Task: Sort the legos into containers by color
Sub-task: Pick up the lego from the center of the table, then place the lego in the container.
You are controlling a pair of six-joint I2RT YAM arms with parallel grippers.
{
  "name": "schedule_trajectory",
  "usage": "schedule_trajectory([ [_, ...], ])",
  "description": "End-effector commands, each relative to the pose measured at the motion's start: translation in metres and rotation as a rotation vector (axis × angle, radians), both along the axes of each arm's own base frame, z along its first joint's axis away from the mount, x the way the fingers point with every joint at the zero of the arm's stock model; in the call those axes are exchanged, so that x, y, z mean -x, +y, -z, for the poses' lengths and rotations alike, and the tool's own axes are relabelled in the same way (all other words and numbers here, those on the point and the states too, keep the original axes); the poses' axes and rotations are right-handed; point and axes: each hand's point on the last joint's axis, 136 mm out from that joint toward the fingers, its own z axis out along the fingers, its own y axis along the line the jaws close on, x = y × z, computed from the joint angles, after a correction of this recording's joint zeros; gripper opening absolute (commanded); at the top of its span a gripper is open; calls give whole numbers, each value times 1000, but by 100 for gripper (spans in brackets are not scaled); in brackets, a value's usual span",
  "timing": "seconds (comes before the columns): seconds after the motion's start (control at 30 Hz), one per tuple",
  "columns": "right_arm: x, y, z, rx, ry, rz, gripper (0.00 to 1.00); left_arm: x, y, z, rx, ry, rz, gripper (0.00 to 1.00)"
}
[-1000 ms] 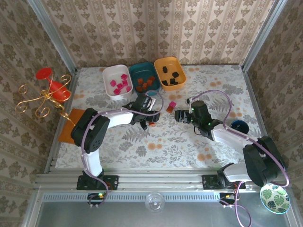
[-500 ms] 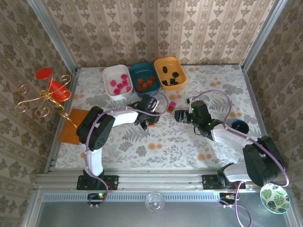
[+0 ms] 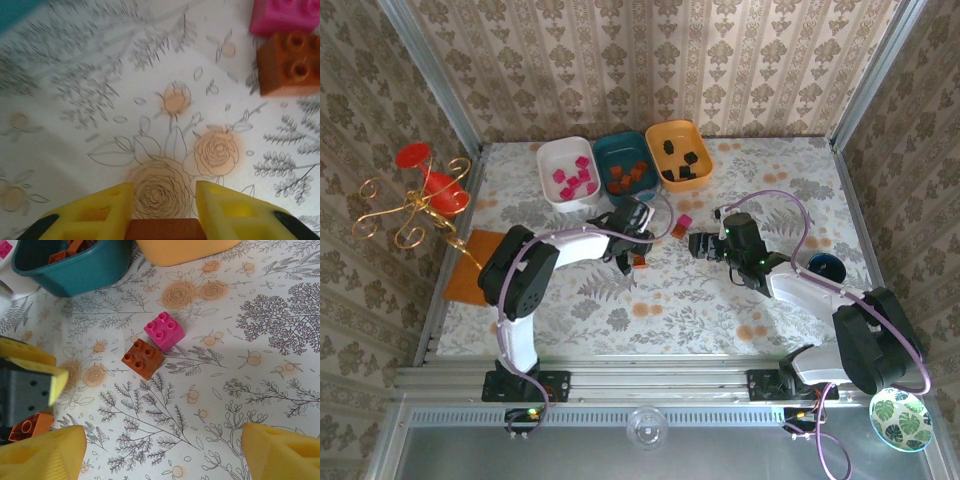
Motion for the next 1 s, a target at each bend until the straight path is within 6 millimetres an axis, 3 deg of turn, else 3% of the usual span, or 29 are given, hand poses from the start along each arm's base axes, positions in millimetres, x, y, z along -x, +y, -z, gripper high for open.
schedule_trajectory([
  [0.0, -3, 3, -7, -14, -3, -7, 82, -28, 6, -61, 144, -116, -54, 30],
  [0.2, -3, 2, -8, -13, -6, -5, 82, -61, 28, -99, 229, -185, -125, 30],
  [0.4, -3, 3, -8, -16, -5, -7, 82, -94, 43, -114, 265, -226, -183, 30],
  [0.53, -4, 4, -7, -22, -1, -9, 82, -124, 41, -107, 256, -232, -201, 30],
  [0.6, -4, 5, -7, -22, -2, -11, 82, -147, 54, -101, 250, -232, -239, 30],
  [0.77, -3, 3, -7, -19, -5, -7, 82, -188, 51, -93, 236, -232, -252, 31],
  [0.97, -4, 4, -4, -20, 3, -9, 82, -225, 44, -87, 191, -208, -236, 43],
])
